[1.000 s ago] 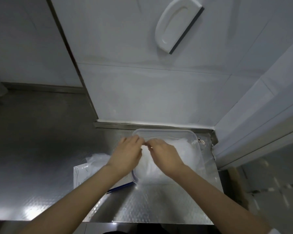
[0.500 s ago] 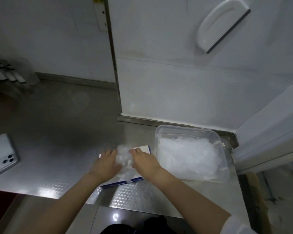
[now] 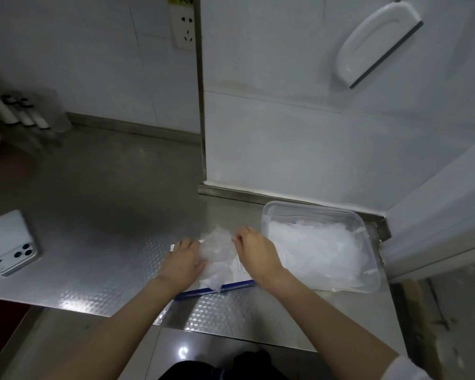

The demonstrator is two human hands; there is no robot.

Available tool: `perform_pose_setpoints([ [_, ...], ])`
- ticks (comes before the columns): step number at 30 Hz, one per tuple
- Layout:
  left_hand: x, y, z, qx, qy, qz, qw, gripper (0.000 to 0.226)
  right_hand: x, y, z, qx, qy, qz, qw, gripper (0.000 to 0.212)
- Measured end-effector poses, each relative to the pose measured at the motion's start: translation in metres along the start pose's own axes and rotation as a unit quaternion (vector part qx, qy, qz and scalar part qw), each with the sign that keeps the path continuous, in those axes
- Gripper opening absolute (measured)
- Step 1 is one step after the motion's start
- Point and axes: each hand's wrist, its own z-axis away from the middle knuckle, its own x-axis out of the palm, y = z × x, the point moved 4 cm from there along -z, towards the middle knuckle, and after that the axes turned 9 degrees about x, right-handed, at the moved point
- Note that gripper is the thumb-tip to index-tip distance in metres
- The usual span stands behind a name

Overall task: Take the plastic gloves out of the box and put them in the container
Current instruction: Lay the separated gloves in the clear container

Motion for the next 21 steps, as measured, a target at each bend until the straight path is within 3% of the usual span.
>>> perform_pose_setpoints([
  [6,-0.004,0.003,-0.001,-0.008,0.012,0.051,0.999,0.050,-0.005,0.003,0.001,0.032,0.020,-0.024,0.999,0.028],
  [9,-0.012,0.009,0.002,-0.006,0.084,0.118,0.989,0.047,-0.004,0.001,0.004,0.021,0.021,-0.059,0.998,0.021],
  [11,-0.020,0.016,0.003,0.023,0.137,0.098,0.985,0.040,-0.003,-0.002,0.007,-0.020,0.000,-0.092,0.996,0.022],
  [15,-0.036,0.032,0.005,0.081,0.218,0.079,0.969,0.016,0.007,-0.010,0.012,-0.134,-0.071,-0.056,0.987,0.045],
  [19,-0.039,0.038,0.007,0.100,0.243,0.137,0.955,0.009,0.005,-0.010,0.006,-0.088,-0.056,-0.062,0.993,0.031],
  [21,-0.034,0.039,0.006,0.101,0.222,0.160,0.956,0.018,0.003,-0.008,0.002,-0.054,-0.056,-0.073,0.994,0.026],
])
